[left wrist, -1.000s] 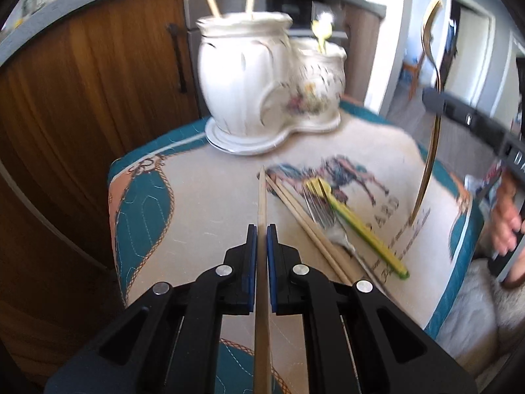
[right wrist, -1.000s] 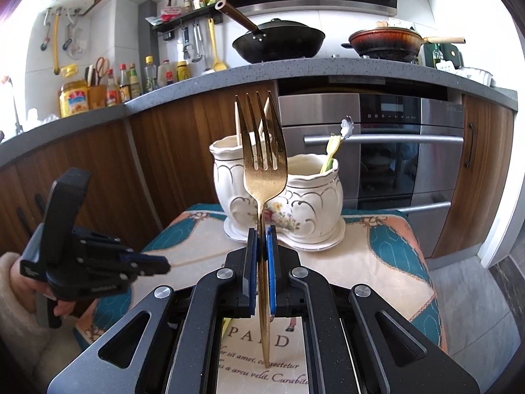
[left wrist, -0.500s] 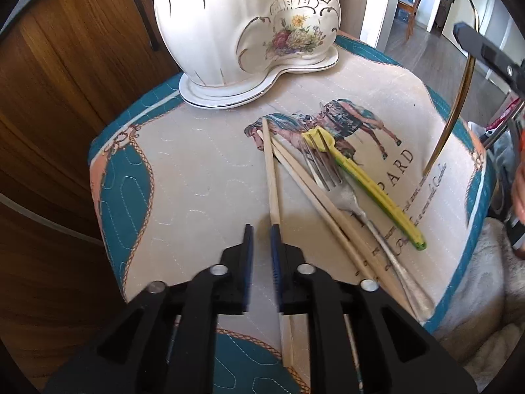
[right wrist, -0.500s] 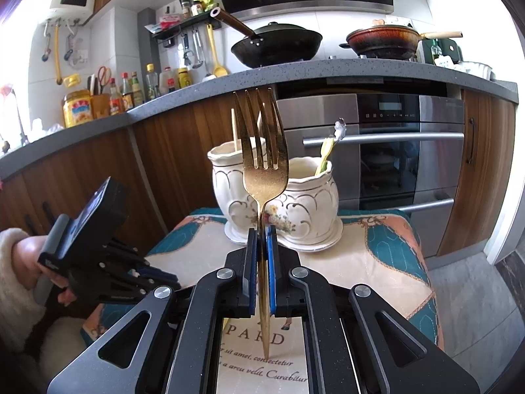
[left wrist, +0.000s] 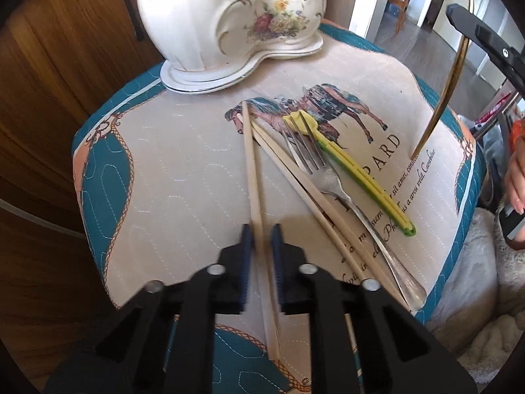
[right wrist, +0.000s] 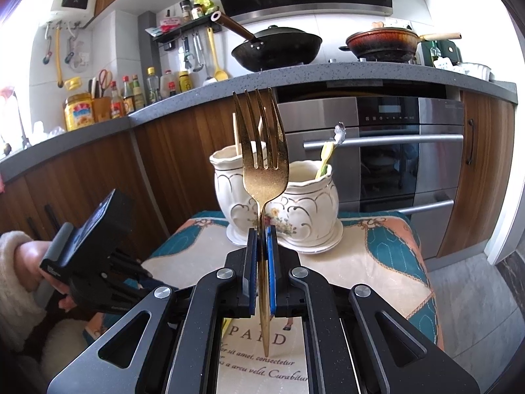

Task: Organize utensils
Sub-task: 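Lift the chopstick with the left tool while the right tool carries the gold fork toward the holder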

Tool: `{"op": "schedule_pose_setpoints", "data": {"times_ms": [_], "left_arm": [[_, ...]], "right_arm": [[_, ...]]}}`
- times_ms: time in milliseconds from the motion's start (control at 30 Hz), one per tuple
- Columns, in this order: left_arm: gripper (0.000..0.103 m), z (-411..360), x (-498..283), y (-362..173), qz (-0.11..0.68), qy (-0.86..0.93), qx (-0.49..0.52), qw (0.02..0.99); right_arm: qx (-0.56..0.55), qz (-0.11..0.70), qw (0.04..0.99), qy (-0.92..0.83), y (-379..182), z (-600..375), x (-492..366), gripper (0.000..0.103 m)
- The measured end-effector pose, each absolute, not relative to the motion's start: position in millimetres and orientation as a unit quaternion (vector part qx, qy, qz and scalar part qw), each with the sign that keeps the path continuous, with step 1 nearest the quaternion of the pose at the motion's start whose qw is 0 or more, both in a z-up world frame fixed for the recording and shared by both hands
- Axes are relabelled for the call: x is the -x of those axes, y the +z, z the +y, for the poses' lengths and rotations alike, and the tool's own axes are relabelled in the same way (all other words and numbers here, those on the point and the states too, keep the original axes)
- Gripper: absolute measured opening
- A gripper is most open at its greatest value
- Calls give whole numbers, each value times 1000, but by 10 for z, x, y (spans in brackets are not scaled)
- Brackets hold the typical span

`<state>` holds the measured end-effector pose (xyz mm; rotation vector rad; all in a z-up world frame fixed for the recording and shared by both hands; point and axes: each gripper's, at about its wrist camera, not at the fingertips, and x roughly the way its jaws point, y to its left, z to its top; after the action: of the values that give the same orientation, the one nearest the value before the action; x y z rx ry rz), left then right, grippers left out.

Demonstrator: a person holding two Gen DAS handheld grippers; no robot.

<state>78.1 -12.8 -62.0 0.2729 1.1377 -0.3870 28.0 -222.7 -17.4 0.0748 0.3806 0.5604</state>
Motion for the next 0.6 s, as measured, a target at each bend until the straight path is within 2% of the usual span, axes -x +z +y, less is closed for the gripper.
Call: {"op": "schedule_pose_setpoints", "data": {"times_ms": [267,600], "left_arm": [[6,53,-679,-520,491,-181,-96,847],[6,105,-453,113,308,-228,-46,922]], "right_arm": [[-42,171,949,262,-157,-2226,-243,7],[-31,145,961,232,25,-2107,-421,7]]}}
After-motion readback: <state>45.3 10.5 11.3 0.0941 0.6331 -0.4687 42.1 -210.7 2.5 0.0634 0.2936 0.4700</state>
